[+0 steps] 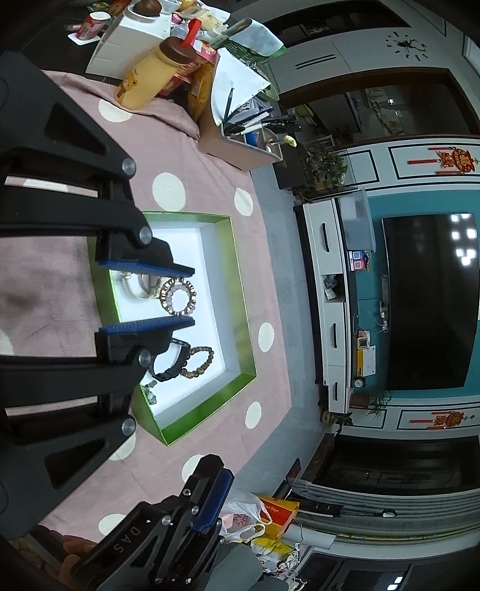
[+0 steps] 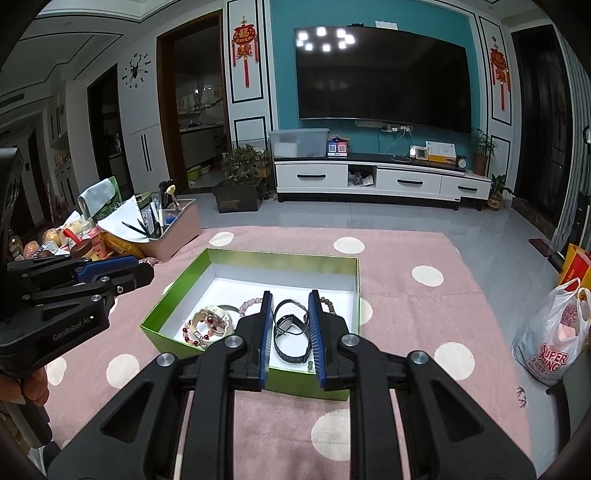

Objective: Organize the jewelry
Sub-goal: 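Carry both rings into the green box with both grippers, then open both grippers to drop the rings in the box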

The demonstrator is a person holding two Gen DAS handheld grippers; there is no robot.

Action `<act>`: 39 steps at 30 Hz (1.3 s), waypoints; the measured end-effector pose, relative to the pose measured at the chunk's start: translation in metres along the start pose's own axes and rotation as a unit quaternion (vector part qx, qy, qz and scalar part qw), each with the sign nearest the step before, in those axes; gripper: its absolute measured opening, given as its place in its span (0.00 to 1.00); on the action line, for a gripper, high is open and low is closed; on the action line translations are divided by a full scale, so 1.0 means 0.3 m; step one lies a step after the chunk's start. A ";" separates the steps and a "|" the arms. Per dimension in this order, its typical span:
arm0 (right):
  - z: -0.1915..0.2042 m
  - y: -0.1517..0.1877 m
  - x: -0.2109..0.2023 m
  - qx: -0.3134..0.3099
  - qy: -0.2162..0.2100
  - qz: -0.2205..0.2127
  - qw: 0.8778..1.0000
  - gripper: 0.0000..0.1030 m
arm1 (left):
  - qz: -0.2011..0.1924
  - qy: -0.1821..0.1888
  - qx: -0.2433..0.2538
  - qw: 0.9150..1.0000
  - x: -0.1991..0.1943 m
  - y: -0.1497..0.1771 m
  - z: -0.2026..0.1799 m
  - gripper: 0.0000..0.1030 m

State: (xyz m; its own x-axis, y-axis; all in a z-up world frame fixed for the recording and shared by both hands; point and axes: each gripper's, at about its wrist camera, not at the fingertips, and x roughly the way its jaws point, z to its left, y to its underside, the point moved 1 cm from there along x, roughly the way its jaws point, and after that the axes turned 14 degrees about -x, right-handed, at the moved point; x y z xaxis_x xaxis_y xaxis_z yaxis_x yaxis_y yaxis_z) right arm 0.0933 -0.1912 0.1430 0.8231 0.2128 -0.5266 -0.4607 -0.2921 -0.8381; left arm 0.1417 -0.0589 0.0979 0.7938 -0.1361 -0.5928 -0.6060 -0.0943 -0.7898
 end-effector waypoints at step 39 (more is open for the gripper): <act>-0.126 -0.009 0.411 0.049 -0.038 0.088 0.994 0.18 | 0.105 -0.031 -0.066 0.992 0.470 -0.088 0.150 0.20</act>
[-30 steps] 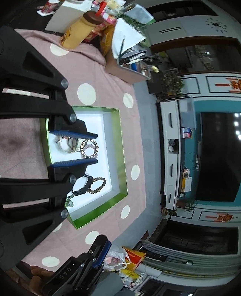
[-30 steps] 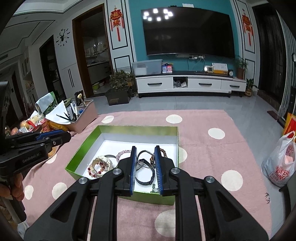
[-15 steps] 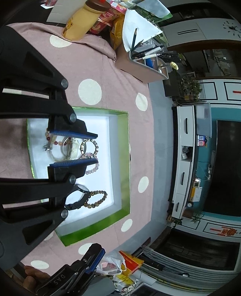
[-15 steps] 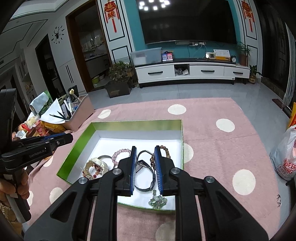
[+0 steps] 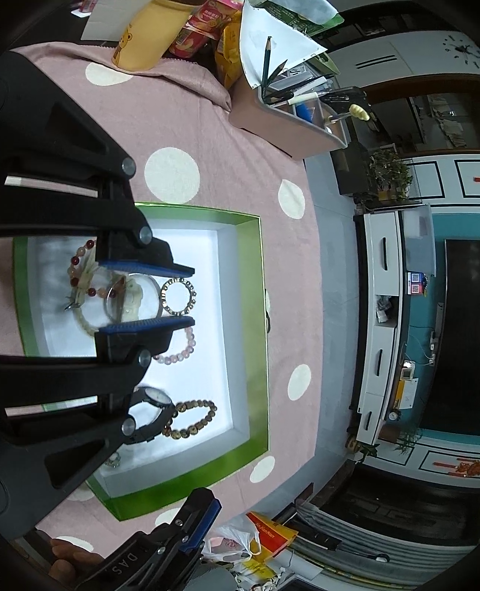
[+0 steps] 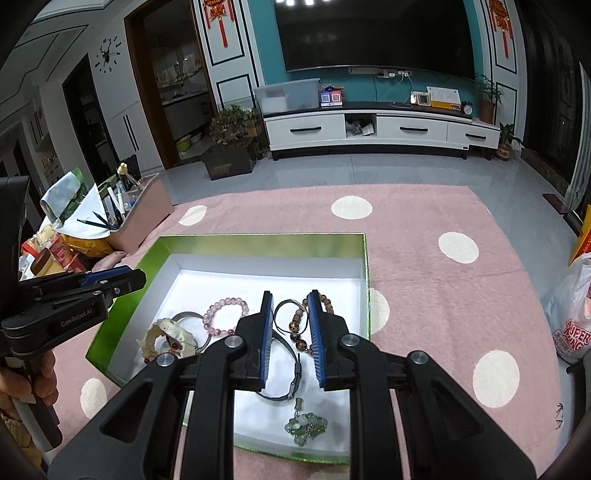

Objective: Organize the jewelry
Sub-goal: 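Open both grippers to drop the rings in the box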

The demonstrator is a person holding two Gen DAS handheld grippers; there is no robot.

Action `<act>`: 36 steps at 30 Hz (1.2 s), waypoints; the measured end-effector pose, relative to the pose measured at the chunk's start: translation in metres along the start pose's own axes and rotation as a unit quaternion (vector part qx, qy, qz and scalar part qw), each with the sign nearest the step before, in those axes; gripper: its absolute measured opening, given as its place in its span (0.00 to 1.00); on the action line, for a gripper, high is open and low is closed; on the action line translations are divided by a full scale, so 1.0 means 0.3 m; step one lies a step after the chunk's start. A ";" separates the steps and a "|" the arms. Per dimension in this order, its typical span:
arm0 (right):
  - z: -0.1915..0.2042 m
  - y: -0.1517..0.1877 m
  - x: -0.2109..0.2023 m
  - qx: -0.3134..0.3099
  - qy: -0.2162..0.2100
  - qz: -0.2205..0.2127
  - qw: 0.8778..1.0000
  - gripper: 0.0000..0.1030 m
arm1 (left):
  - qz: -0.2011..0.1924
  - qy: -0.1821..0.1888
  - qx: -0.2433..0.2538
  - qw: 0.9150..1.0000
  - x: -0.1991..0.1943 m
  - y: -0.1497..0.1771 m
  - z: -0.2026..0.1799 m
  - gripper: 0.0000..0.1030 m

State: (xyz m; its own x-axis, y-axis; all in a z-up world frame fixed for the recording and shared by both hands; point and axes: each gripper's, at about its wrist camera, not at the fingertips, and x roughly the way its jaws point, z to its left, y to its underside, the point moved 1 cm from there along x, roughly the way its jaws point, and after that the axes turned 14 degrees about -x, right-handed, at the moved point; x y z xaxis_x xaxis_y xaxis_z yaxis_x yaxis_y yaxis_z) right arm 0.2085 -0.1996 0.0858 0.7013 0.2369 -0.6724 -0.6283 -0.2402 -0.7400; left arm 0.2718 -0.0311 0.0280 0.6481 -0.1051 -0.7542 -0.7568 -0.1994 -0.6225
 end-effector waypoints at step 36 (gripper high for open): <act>0.061 -0.141 0.061 -0.062 0.026 0.104 0.992 0.97 | 0.021 -0.068 0.011 0.997 -0.030 -0.091 0.021 0.98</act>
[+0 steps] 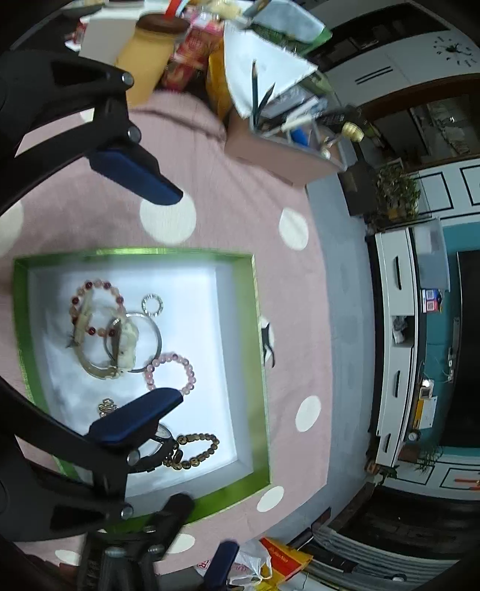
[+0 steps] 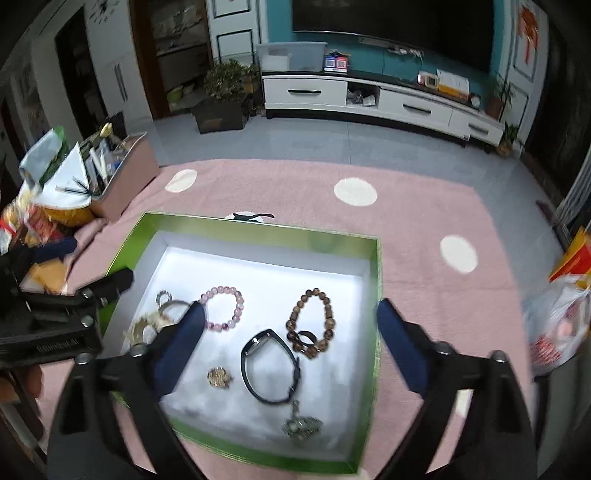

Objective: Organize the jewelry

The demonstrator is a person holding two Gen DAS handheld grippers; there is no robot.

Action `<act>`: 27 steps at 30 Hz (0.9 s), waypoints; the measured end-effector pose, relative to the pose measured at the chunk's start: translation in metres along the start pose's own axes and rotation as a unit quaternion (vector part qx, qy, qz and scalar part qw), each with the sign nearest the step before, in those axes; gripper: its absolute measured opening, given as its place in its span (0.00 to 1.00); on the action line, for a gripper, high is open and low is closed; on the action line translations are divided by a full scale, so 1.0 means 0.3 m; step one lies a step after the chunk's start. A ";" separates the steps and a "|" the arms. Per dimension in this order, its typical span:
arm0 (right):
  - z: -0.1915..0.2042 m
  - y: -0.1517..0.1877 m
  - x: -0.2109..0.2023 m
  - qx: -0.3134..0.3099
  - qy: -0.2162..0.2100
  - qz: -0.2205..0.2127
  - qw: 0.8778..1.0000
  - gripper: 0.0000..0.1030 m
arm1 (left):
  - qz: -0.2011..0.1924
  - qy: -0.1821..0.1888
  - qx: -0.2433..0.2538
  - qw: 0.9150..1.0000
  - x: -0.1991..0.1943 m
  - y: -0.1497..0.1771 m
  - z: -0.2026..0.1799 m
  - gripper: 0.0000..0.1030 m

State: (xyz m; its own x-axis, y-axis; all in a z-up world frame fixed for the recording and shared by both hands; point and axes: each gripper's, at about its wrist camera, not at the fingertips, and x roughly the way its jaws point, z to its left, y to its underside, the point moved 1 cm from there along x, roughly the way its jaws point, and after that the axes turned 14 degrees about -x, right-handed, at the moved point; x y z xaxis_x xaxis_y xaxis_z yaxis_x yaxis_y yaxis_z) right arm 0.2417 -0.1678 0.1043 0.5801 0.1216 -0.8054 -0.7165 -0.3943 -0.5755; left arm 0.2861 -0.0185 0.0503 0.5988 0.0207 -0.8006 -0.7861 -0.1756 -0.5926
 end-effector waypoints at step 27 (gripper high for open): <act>-0.037 -0.132 -0.276 0.003 0.022 0.002 1.000 0.99 | -0.018 -0.016 -0.012 1.000 -0.317 -0.102 -0.012 0.98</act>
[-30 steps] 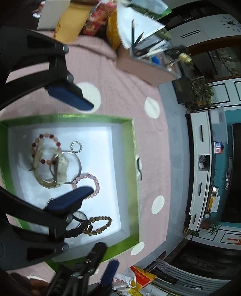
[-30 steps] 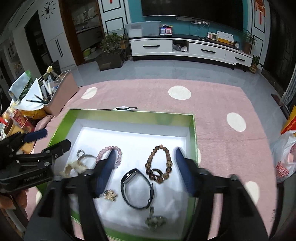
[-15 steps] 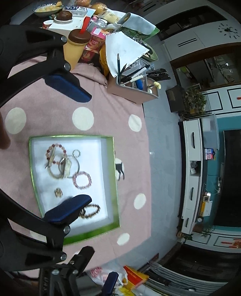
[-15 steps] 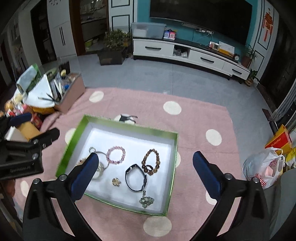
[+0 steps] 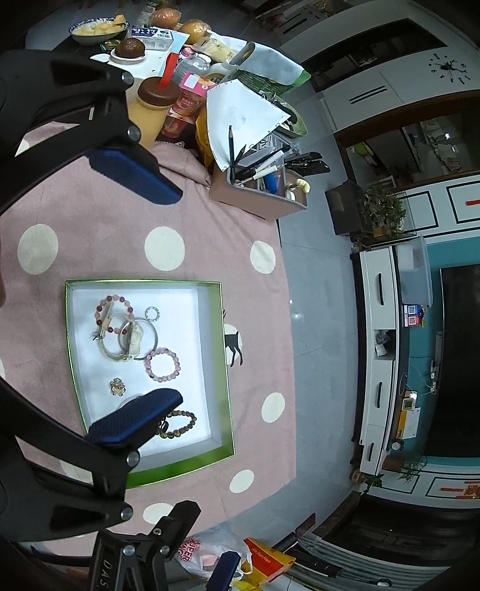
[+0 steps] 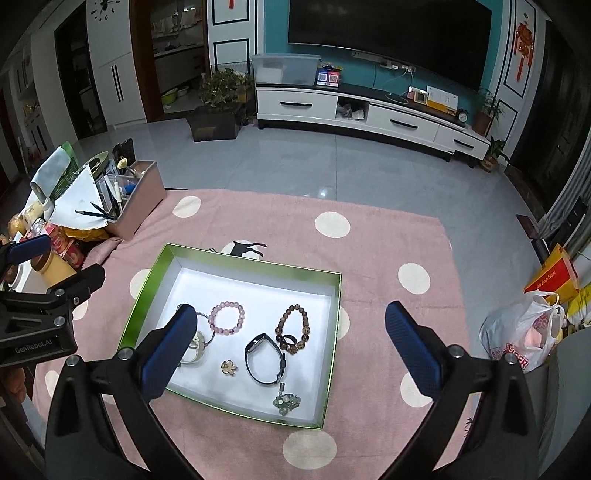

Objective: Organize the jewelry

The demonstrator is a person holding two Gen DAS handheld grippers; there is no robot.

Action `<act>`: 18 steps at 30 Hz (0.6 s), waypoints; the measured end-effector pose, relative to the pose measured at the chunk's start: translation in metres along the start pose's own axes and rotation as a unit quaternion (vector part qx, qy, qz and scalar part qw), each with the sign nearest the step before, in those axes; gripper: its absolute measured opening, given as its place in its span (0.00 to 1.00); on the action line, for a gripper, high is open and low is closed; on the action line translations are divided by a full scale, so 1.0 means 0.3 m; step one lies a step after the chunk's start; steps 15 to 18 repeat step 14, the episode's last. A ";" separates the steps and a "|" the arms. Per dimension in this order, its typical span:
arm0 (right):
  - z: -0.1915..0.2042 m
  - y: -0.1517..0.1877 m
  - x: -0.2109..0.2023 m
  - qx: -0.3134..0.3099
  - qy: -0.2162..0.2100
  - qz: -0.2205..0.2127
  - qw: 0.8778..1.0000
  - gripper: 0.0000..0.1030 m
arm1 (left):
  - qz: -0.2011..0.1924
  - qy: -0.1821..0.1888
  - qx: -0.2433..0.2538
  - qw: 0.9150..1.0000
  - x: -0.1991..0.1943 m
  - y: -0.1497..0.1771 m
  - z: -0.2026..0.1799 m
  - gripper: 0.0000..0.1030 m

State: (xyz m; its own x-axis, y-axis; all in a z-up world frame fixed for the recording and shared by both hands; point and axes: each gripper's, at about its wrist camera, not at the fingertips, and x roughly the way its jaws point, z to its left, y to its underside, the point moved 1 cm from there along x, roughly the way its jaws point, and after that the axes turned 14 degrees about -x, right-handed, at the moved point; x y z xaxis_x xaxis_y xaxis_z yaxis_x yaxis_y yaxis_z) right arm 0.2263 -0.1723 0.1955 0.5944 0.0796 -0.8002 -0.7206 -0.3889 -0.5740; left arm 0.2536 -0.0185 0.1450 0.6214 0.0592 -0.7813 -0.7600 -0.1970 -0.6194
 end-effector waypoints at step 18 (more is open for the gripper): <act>0.003 0.005 0.013 0.004 -0.003 0.003 1.000 0.99 | 0.008 -0.007 0.003 1.000 0.027 0.015 -0.009 0.98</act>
